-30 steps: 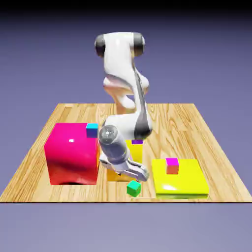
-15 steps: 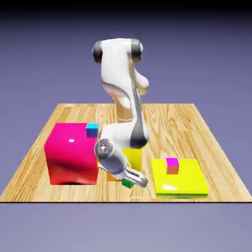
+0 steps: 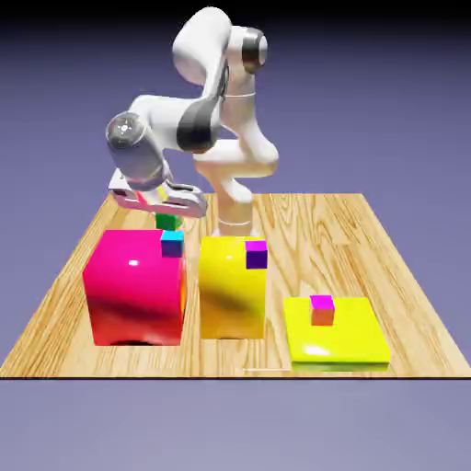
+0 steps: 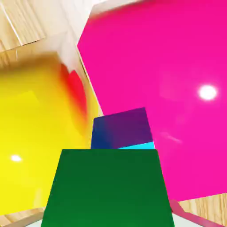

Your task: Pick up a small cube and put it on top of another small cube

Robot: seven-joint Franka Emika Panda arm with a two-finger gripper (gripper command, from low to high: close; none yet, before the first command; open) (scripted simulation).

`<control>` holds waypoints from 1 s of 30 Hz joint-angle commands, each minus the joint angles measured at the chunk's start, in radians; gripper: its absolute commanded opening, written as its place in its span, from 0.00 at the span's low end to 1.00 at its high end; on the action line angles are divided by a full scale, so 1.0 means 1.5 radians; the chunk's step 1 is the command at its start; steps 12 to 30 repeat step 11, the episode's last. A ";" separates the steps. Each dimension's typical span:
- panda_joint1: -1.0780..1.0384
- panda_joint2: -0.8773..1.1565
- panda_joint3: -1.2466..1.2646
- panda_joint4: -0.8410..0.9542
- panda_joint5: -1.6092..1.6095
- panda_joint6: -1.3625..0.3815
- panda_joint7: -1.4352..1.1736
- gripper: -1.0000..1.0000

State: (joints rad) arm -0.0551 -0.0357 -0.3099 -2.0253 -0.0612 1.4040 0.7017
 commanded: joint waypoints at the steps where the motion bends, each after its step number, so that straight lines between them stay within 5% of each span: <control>1: 0.004 -0.003 -0.001 -0.024 -0.002 0.021 0.001 0.00; 6: 0.002 -0.019 -0.002 -0.130 -0.008 0.112 0.007 0.00; 7: 0.002 -0.019 -0.002 -0.130 -0.008 0.112 0.007 1.00; 30: 0.004 -0.008 -0.001 -0.058 -0.004 0.050 0.003 1.00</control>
